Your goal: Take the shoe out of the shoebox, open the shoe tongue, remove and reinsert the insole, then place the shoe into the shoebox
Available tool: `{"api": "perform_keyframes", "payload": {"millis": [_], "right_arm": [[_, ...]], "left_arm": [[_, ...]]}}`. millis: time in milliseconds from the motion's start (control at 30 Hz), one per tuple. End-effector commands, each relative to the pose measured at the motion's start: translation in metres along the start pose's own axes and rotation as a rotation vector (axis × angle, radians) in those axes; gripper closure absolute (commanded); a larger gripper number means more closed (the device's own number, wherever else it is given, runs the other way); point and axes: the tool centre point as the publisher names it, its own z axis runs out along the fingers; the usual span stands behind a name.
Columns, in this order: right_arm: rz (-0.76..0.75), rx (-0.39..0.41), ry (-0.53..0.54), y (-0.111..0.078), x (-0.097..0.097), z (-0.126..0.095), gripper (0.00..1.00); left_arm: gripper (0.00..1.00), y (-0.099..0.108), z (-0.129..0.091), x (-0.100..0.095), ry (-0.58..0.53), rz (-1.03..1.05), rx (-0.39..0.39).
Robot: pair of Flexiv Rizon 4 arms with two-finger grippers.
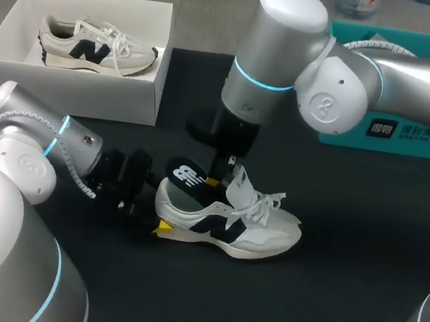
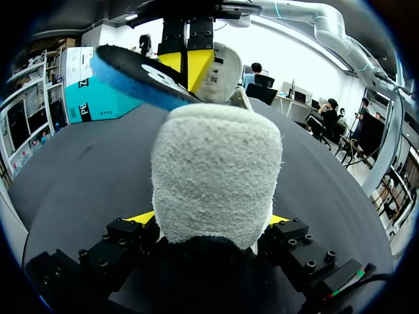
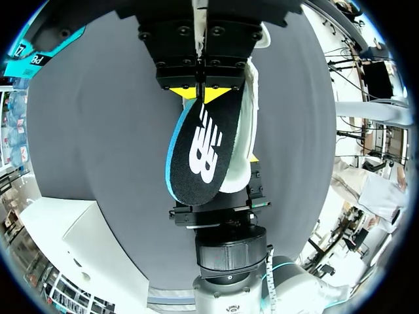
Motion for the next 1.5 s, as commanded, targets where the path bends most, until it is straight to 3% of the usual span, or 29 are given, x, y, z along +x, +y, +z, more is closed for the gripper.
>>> {"api": "perform_keyframes", "payload": {"millis": [33, 67, 100, 433, 633, 667, 733, 1200, 1467, 1500], "right_arm": [[-0.007, -0.010, 0.004, 0.003, 0.000, 0.006, 0.96], [-0.005, -0.011, 0.004, 0.003, 0.001, 0.007, 0.85], [-0.004, -0.013, 0.007, 0.002, 0.002, 0.007, 0.82], [0.010, -0.057, 0.018, -0.005, 0.008, 0.015, 0.73], [0.027, -0.073, 0.033, -0.012, 0.009, 0.021, 0.77], [0.032, -0.076, 0.035, -0.013, 0.008, 0.022, 0.81], [0.038, -0.079, 0.029, -0.013, 0.008, 0.023, 1.00], [-0.084, -0.089, 0.008, 0.017, -0.004, -0.005, 1.00], [-0.161, -0.135, 0.038, 0.027, -0.011, -0.002, 1.00], [-0.166, -0.147, 0.038, 0.027, -0.011, -0.001, 0.93]], "left_arm": [[1.00, 0.001, 0.002, 0.000, 0.000, 0.000, -0.001], [1.00, 0.001, 0.002, 0.000, 0.000, 0.000, -0.001], [1.00, 0.001, 0.002, 0.000, 0.000, 0.000, -0.001], [1.00, 0.001, 0.002, 0.000, 0.000, 0.000, -0.001], [1.00, 0.001, 0.002, 0.000, 0.000, 0.000, -0.001], [1.00, 0.001, 0.002, 0.000, 0.000, 0.000, -0.001], [1.00, 0.001, 0.002, 0.000, 0.000, 0.000, -0.001], [1.00, 0.001, 0.002, 0.000, 0.000, 0.000, -0.001], [1.00, 0.001, 0.002, 0.000, 0.000, 0.000, -0.001], [1.00, 0.001, 0.002, 0.000, 0.000, 0.000, -0.001]]}}
